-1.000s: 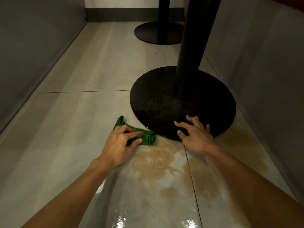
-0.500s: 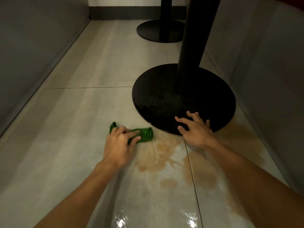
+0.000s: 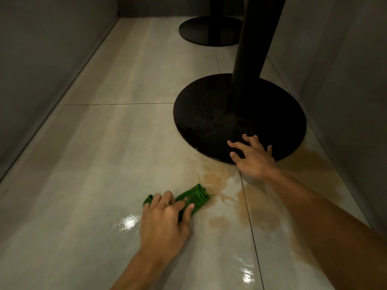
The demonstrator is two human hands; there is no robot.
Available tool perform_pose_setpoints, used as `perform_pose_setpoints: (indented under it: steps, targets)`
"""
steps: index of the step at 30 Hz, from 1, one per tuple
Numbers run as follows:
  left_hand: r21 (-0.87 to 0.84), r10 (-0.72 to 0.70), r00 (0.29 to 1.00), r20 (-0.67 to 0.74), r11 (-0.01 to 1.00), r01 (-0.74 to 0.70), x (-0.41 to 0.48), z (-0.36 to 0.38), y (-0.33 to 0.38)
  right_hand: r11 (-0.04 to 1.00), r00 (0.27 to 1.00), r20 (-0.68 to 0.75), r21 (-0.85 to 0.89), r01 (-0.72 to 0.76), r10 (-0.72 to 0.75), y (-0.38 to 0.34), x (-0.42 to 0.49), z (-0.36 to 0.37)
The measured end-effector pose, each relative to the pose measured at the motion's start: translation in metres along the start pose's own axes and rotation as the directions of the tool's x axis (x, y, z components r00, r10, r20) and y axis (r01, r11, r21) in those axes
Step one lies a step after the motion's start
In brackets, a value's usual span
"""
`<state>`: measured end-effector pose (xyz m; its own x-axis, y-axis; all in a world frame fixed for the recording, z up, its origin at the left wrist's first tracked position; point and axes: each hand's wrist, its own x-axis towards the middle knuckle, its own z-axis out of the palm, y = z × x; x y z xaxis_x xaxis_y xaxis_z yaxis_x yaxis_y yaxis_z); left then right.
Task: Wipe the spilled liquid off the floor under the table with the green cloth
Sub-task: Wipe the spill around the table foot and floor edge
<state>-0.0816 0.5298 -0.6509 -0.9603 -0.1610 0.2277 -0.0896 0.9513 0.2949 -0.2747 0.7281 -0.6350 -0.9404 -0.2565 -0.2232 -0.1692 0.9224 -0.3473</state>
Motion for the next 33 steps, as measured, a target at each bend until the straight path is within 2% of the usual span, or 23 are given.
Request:
perform_pose_setpoints:
  steps: [6, 10, 12, 14, 17, 18, 19, 21, 24, 29, 33]
  targets:
    - [-0.078, -0.032, 0.999, 0.004, 0.996, 0.032, -0.018, 0.004, 0.011, 1.000, 1.000, 0.017, -0.006, 0.002, -0.002, 0.001, 0.000, -0.001]
    - [-0.016, -0.185, 0.981, -0.063, 0.983, 0.184, 0.018, 0.006, -0.010, 1.000, 1.000, 0.015, -0.004, 0.018, -0.018, 0.002, -0.003, -0.001]
    - [0.030, -0.263, 0.964, -0.049, 0.964, 0.264, 0.049, 0.009, -0.018, 1.000, 0.999, 0.027, 0.001, 0.019, -0.019, 0.001, -0.004, -0.001]
    - [-0.039, -0.272, 0.962, -0.035, 0.962, 0.270, 0.073, 0.017, -0.020, 1.000, 0.999, 0.036, 0.002, 0.019, -0.019, 0.001, -0.004, -0.002]
    - [-0.321, -0.325, 0.946, 0.026, 0.893, 0.315, 0.079, 0.026, -0.010, 0.999, 0.999, 0.026, -0.023, 0.032, -0.031, 0.003, -0.006, 0.000]
    - [-0.365, -0.297, 0.955, 0.025, 0.886, 0.285, 0.072, 0.027, -0.007, 0.999, 0.999, 0.021, -0.029, 0.034, -0.033, 0.004, -0.006, 0.002]
    - [-0.321, -0.199, 0.980, -0.018, 0.929, 0.183, 0.063, 0.027, -0.002, 0.999, 0.999, 0.018, -0.036, 0.037, -0.036, 0.004, -0.006, 0.003]
    - [-0.301, 0.000, 0.999, -0.043, 0.953, -0.013, 0.041, 0.025, 0.008, 0.998, 0.999, 0.010, -0.050, 0.035, -0.034, 0.004, -0.006, 0.005]
    - [-0.348, 0.118, 0.993, -0.009, 0.931, -0.114, 0.010, 0.019, 0.018, 0.997, 1.000, 0.011, -0.074, 0.029, -0.028, 0.005, -0.004, 0.007]
    - [-0.457, 0.128, 0.982, 0.136, 0.888, -0.053, -0.027, 0.009, 0.020, 0.995, 1.000, 0.013, -0.090, 0.030, -0.029, 0.005, -0.004, 0.007]
    - [-0.589, -0.044, 0.993, 0.112, 0.802, 0.102, -0.013, 0.000, 0.014, 0.995, 1.000, 0.015, -0.091, 0.029, -0.027, 0.005, -0.004, 0.007]
